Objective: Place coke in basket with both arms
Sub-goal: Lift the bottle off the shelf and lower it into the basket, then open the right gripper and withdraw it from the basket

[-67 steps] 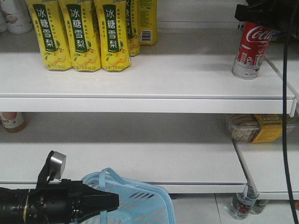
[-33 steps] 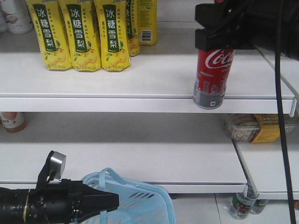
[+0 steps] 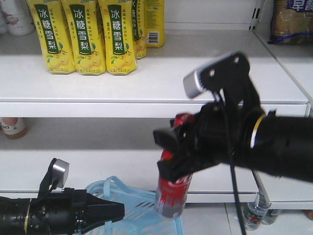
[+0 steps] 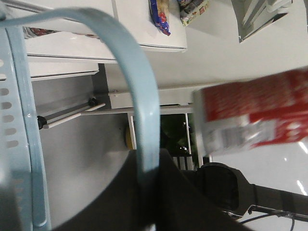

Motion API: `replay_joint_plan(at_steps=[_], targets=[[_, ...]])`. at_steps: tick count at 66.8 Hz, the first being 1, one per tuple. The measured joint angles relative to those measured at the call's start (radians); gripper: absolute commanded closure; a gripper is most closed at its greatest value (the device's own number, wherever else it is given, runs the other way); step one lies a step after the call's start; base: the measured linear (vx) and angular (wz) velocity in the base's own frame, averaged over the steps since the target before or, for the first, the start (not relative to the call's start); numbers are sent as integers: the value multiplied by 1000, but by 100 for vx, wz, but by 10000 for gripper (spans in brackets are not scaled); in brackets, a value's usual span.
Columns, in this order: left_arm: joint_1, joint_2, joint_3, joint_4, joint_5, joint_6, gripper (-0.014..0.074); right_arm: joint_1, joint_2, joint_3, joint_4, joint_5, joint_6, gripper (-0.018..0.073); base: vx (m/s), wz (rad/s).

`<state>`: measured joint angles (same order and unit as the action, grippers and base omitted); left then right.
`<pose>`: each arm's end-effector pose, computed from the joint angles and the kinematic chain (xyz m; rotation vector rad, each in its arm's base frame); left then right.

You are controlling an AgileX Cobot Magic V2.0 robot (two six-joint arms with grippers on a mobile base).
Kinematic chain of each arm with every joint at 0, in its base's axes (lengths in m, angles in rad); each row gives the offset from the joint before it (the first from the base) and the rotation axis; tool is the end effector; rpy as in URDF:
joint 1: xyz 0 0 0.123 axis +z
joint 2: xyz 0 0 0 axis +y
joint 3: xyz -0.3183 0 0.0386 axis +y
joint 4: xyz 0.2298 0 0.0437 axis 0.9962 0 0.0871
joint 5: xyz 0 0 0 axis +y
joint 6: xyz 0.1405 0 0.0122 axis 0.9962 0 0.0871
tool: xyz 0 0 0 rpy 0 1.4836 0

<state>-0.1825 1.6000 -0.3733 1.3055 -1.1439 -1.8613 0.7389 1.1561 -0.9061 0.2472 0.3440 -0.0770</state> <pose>0.1954 -0.1620 0.1994 -0.1084 2.3413 -1.7334 0.1873 0.1864 0.3483 -0.6612 2.0228 0.6272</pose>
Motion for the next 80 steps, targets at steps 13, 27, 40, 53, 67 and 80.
replay_joint_plan(at_steps=[13, 27, 40, 53, 67, 80], targets=[[0, 0, 0, 0, 0, 0, 603, 42, 2, 272, 243, -359, 0, 564, 0, 0], [0, 0, 0, 0, 0, 0, 603, 51, 52, 416, 437, -608, 12, 564, 0, 0], [0, 0, 0, 0, 0, 0, 603, 51, 190, 424, 439, -629, 122, 561, 0, 0], [0, 0, 0, 0, 0, 0, 603, 72, 341, 421, 371, -663, 254, 554, 0, 0], [0, 0, 0, 0, 0, 0, 603, 130, 486, 379, 263, -758, 368, 545, 0, 0], [0, 0, 0, 0, 0, 0, 603, 139, 580, 368, 246, -816, 436, 493, 0, 0]])
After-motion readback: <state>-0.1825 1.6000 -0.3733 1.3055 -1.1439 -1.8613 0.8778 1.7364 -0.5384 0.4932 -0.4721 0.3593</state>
